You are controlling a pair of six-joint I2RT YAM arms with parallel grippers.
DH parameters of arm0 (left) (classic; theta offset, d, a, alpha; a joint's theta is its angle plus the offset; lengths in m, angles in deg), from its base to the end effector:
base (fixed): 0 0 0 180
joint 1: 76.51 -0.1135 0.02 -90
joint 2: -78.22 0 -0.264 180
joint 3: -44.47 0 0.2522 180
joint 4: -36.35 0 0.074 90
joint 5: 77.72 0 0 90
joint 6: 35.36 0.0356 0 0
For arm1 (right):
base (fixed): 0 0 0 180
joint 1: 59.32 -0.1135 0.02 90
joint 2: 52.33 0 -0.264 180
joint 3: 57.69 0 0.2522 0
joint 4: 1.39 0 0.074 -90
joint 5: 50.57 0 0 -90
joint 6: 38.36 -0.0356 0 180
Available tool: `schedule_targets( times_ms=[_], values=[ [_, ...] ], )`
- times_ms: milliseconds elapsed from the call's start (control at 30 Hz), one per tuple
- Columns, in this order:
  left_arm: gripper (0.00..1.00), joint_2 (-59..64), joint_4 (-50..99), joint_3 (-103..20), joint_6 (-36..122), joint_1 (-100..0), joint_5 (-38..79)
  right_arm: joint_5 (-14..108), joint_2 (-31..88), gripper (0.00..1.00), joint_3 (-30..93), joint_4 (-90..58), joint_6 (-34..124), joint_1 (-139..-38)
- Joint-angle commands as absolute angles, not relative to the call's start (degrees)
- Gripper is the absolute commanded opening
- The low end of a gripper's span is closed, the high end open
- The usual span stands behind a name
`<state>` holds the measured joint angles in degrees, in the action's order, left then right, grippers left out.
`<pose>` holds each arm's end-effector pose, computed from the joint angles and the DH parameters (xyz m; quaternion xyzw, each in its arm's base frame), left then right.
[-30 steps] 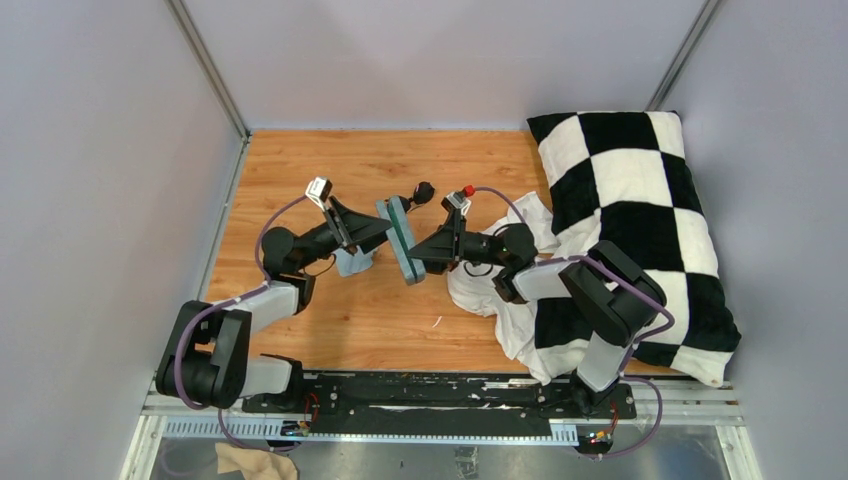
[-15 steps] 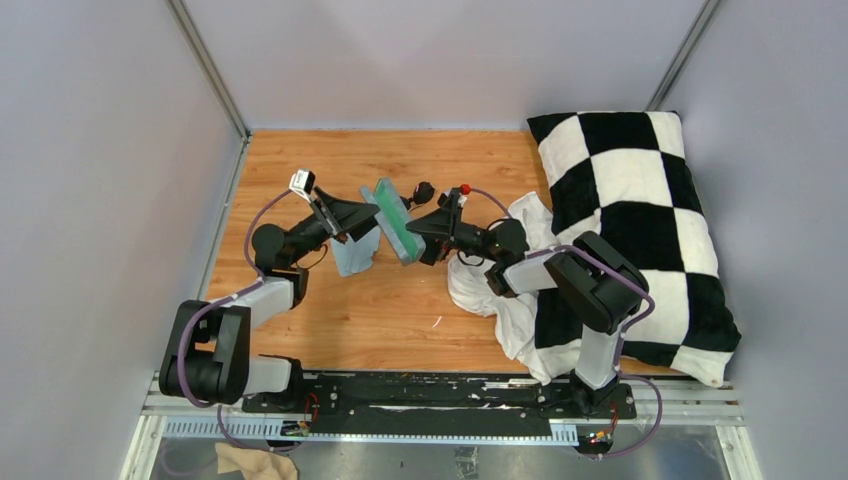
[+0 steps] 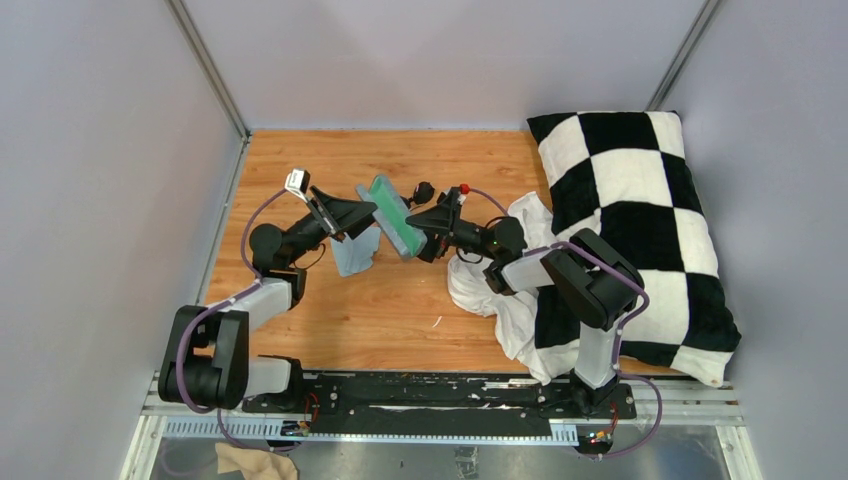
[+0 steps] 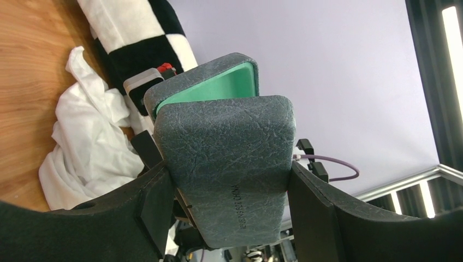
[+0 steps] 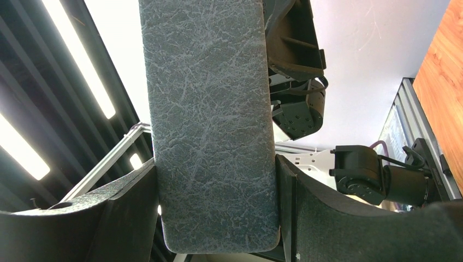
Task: Organize the sunglasses
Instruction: Open the sunglasses case.
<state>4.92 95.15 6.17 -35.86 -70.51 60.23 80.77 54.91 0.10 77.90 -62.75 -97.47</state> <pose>0.2362 -0.0514 0.2612 -0.0835 0.5982 -0.7188 0.3441 0.2604 0.2344 0.2241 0.0492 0.5575 0.8285 0.0203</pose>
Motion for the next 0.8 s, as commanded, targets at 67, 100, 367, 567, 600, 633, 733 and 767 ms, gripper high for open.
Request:
schedule_targets(
  times_ms=[67, 100, 367, 567, 600, 633, 733, 767],
  values=[
    [0.00, 10.75, 111.19, 3.24, -37.73, -67.36, 73.00, 78.25, 60.71, 0.37, -2.36, 76.29, -69.96, -97.40],
    [0.00, 10.73, 111.22, 3.35, -37.73, -67.43, 73.00, 78.27, 60.68, 0.39, -2.36, 76.33, -69.70, -97.37],
    [0.00, 11.01, 111.20, 3.70, -37.73, -67.63, 73.08, 78.45, 60.76, 0.49, -2.53, 76.34, -69.04, -96.86],
    [0.00, 12.36, 111.20, 3.64, -37.95, -67.72, 73.53, 78.69, 60.40, 0.57, -2.49, 76.34, -68.62, -96.26],
    [0.00, 12.34, 111.19, 3.64, -37.99, -67.72, 73.66, 78.71, 60.45, 0.58, -2.40, 76.34, -68.54, -96.21],
    [0.00, 12.08, 111.19, 3.64, -38.00, -67.76, 73.74, 78.80, 60.46, 0.59, -2.28, 76.29, -68.51, -96.16],
    [0.00, 11.58, 111.20, 3.93, -37.87, -67.81, 73.79, 78.80, 60.56, 0.61, -2.18, 76.34, -68.22, -96.00],
    [0.00, 11.52, 111.23, 4.05, -37.83, -67.81, 73.73, 78.83, 60.60, 0.61, -2.30, 76.34, -68.17, -95.98]
  ],
)
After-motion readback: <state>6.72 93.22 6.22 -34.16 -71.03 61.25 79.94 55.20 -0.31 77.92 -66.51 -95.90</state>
